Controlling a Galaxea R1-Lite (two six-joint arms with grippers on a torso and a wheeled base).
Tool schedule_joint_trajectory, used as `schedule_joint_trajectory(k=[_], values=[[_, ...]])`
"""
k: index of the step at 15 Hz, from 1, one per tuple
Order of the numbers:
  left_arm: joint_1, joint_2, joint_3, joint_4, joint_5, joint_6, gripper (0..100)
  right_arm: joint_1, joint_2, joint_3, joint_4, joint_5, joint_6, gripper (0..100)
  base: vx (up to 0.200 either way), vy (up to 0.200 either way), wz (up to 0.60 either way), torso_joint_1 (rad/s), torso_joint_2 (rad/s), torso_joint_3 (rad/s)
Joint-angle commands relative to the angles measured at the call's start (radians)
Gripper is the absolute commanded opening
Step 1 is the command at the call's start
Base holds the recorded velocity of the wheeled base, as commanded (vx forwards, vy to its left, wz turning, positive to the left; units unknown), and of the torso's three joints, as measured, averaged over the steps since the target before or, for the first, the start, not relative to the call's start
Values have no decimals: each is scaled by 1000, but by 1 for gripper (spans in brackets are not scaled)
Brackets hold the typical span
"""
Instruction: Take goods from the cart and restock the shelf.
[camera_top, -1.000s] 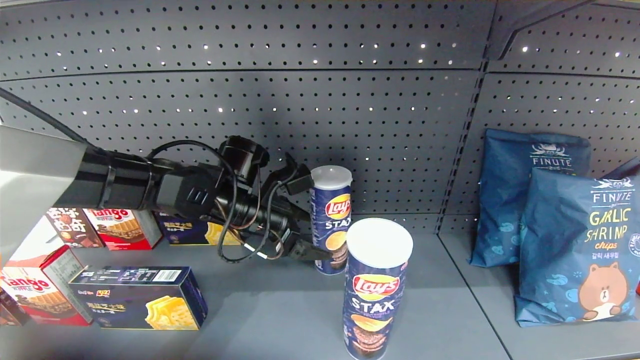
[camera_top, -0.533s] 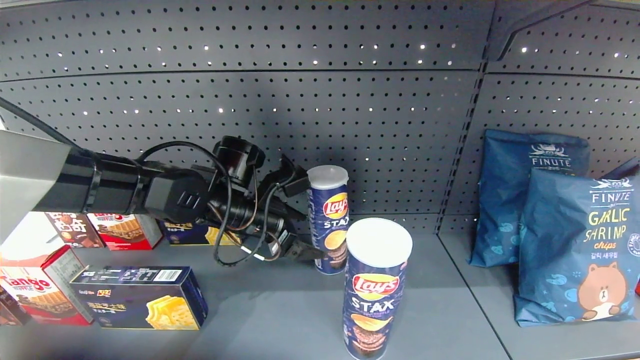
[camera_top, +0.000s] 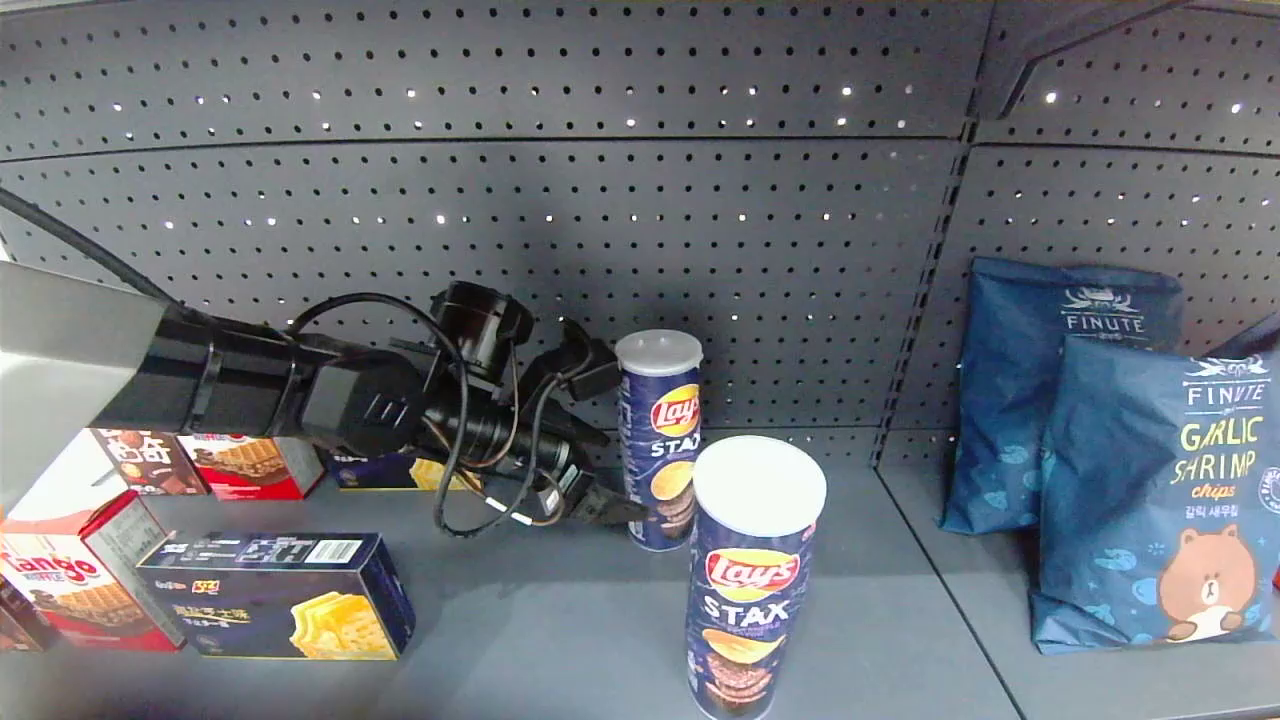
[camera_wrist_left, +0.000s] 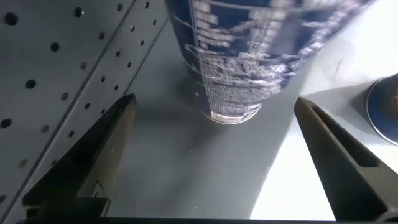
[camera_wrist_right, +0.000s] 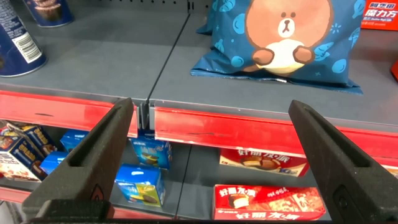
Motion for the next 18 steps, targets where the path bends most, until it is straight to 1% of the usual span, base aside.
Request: schedule_joint_trajectory(k=[1, 4, 7, 9, 10, 12, 13, 14, 16, 18], values=[[0, -4, 0, -2, -1, 1, 100, 0, 2, 0, 0, 0, 0, 100, 0, 0, 0, 0, 0, 0], [2, -36, 0, -37, -1, 1, 100, 0, 2, 0, 0, 0, 0, 100, 0, 0, 0, 0, 0, 0], [5, -70, 9, -35, 2, -1, 100, 0, 2, 0, 0, 0, 0, 100, 0, 0, 0, 0, 0, 0], [12, -113, 44, -37, 2, 1, 100, 0, 2, 0, 0, 0, 0, 100, 0, 0, 0, 0, 0, 0], [23, -136, 76, -37, 11, 1, 100, 0, 2, 0, 0, 0, 0, 100, 0, 0, 0, 0, 0, 0], [28, -145, 107, -45, 82, 7, 100, 0, 2, 0, 0, 0, 0, 100, 0, 0, 0, 0, 0, 0], [26, -155, 125, -65, 112, 6, 100, 0, 2, 0, 0, 0, 0, 100, 0, 0, 0, 0, 0, 0], [21, -159, 142, -75, 134, 6, 100, 0, 2, 0, 0, 0, 0, 100, 0, 0, 0, 0, 0, 0], [5, -168, 170, -80, 198, 6, 100, 0, 2, 0, 0, 0, 0, 100, 0, 0, 0, 0, 0, 0], [-5, -174, 196, -97, 206, 4, 100, 0, 2, 0, 0, 0, 0, 100, 0, 0, 0, 0, 0, 0]])
